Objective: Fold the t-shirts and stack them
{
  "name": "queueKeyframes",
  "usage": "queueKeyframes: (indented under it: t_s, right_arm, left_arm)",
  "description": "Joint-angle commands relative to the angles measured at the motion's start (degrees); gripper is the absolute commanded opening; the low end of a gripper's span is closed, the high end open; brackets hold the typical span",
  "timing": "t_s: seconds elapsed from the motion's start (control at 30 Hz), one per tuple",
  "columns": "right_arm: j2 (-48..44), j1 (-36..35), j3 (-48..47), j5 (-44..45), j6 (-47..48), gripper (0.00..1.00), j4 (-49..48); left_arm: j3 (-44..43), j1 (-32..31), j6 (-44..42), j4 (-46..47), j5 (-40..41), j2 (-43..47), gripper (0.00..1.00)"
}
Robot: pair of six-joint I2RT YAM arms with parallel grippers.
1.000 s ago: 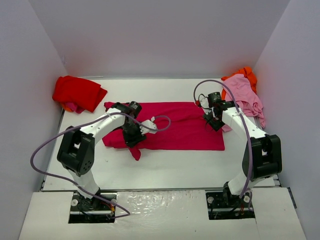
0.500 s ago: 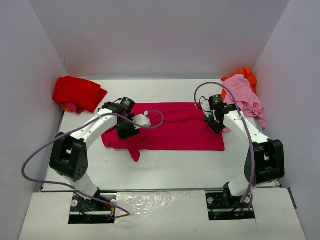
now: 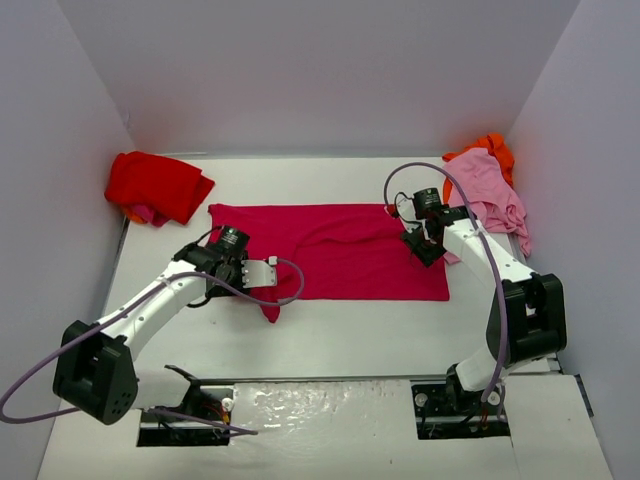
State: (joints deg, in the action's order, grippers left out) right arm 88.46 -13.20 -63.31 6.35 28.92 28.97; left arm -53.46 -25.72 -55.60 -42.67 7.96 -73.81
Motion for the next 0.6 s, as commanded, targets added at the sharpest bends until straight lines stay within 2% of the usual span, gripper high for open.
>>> queueKeyframes:
  t_s: [0.0, 0.57]
  right_arm:
    - [-0.17, -1.11, -2.57, 0.1, -1.98, 0.4, -0.18]
    - [0.09, -1.3, -1.8, 2.81, -1.99, 0.42, -0.49]
  left_arm:
    - [4.4, -1.82, -3.74, 8.02, 4.8, -0.3, 0.46]
    - [11.5, -4.63, -2.85, 20.61, 2.51, -2.67, 0.46]
